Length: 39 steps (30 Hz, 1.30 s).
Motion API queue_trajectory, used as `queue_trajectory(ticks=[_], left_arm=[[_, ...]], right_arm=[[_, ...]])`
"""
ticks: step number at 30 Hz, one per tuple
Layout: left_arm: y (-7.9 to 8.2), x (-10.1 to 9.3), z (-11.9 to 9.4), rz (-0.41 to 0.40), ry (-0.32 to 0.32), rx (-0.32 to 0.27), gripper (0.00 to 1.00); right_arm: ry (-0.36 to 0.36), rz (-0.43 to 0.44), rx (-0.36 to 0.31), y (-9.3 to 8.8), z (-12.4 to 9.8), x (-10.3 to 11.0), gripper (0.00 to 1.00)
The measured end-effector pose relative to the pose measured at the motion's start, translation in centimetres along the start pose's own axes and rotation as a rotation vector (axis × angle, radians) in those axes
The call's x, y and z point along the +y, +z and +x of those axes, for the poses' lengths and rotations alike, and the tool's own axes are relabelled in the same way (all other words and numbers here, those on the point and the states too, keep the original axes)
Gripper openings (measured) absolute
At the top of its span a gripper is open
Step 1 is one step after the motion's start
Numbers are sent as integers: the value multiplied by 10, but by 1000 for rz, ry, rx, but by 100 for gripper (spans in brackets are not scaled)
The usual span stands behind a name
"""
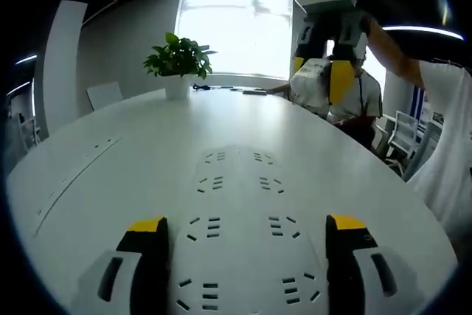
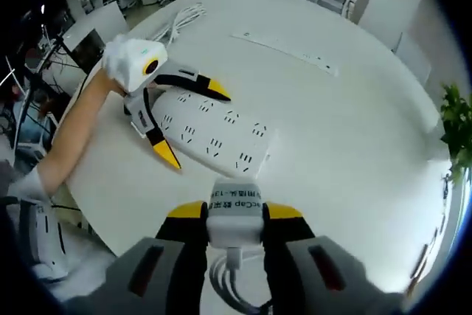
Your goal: Straighten the power strip on the desk, plug the charger into it
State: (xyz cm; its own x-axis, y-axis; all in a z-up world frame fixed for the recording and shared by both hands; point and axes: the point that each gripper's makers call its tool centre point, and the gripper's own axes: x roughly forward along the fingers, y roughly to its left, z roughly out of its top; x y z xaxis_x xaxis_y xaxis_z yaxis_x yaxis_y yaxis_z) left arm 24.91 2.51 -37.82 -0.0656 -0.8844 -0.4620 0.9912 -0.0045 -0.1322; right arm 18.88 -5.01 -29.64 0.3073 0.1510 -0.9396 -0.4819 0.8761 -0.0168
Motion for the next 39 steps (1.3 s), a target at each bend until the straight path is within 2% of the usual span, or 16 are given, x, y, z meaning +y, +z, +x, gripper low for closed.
queue_trajectory(ticks=[8, 17, 18, 20, 24, 39], left_arm=[[0, 0, 0, -4, -5, -7, 90], [0, -1, 0, -3, -6, -8, 90], [0, -1, 0, -4, -6, -7, 90], [0, 0, 0, -5, -8, -8, 90], [1, 0, 1, -7, -11, -14, 90], [2, 2, 1, -7, -10, -14, 90]], right_arm=[[50, -27, 69, 9, 31, 5, 28], [91, 18, 144, 11, 56, -10, 28], [116, 46, 176, 7, 54, -6, 28], [116, 46, 150, 13, 54, -8, 28], [115, 51, 184, 11, 54, -10, 28], [86, 66, 219, 3, 52, -17, 28]])
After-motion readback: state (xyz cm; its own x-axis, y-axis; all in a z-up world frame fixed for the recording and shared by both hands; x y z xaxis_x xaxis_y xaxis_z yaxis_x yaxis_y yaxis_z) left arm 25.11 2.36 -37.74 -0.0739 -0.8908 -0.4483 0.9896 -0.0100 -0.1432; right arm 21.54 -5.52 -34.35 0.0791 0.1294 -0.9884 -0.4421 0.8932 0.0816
